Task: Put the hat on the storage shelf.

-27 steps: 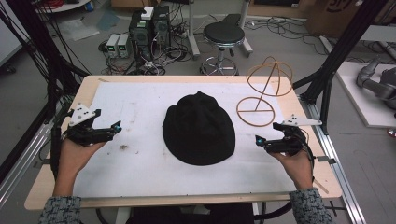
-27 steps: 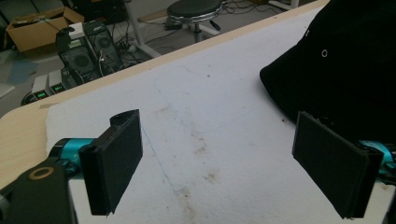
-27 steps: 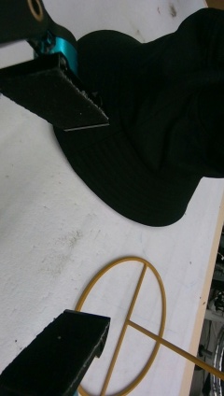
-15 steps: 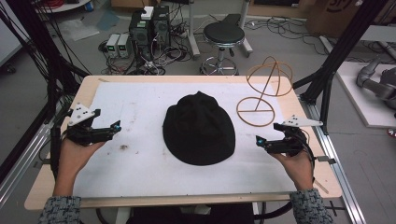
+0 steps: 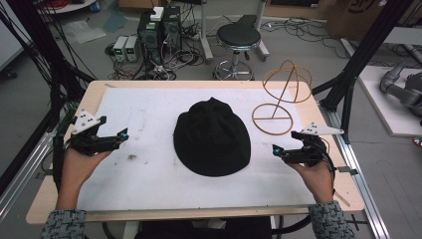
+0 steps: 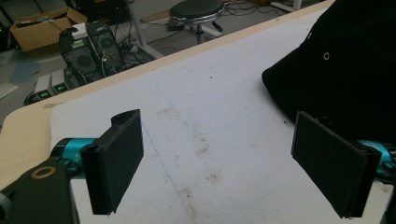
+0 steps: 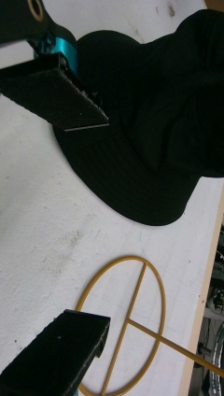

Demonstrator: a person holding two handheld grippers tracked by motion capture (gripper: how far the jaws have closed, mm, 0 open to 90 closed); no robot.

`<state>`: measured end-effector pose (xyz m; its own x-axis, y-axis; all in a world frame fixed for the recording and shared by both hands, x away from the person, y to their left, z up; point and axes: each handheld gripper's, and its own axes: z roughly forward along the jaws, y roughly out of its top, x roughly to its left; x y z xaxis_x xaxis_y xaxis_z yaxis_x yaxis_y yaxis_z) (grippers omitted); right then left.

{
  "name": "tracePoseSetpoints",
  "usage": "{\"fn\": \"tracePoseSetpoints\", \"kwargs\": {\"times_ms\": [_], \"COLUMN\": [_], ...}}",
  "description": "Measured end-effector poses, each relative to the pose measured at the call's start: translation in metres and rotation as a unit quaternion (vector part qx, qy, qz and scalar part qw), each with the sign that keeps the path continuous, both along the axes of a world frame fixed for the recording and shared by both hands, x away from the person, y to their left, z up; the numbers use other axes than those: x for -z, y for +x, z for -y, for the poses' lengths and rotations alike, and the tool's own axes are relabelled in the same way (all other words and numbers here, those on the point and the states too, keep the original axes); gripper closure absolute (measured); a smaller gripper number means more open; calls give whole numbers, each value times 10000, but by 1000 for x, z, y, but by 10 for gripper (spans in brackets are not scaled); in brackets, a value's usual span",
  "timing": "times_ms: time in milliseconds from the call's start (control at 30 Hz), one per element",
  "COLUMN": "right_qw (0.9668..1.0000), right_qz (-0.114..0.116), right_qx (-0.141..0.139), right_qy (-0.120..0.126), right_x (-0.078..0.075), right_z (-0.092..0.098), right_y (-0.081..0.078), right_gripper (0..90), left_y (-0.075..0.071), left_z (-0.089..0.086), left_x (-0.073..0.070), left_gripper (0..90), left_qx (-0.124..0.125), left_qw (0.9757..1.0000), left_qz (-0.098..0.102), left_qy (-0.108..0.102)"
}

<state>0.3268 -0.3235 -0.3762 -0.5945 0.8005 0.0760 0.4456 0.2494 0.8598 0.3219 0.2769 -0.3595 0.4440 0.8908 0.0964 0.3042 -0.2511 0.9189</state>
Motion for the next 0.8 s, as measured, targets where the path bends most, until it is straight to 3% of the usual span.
{"fn": "tracePoseSetpoints", "kwargs": {"times_ms": [467,633,800], "right_qw": [10000,9998,9989], "right_qz": [35,137,243], "right_qx": [-54,-143,-394], "right_qy": [-40,-10,44], "right_x": [-2,-12,-21], "right_z": [-5,-14,-29], "right_y": [-1,-4,0], "right_gripper": [55,65,141], "left_y": [2,1,2], "left_z": [-3,-3,-4], "left_x": [3,2,2], "left_gripper": [174,174,174], "left_qx": [-49,-41,-62], "left_qw": [9999,10000,10000], "left_qz": [-90,-69,-65], "left_qy": [-10,-8,-7]}}
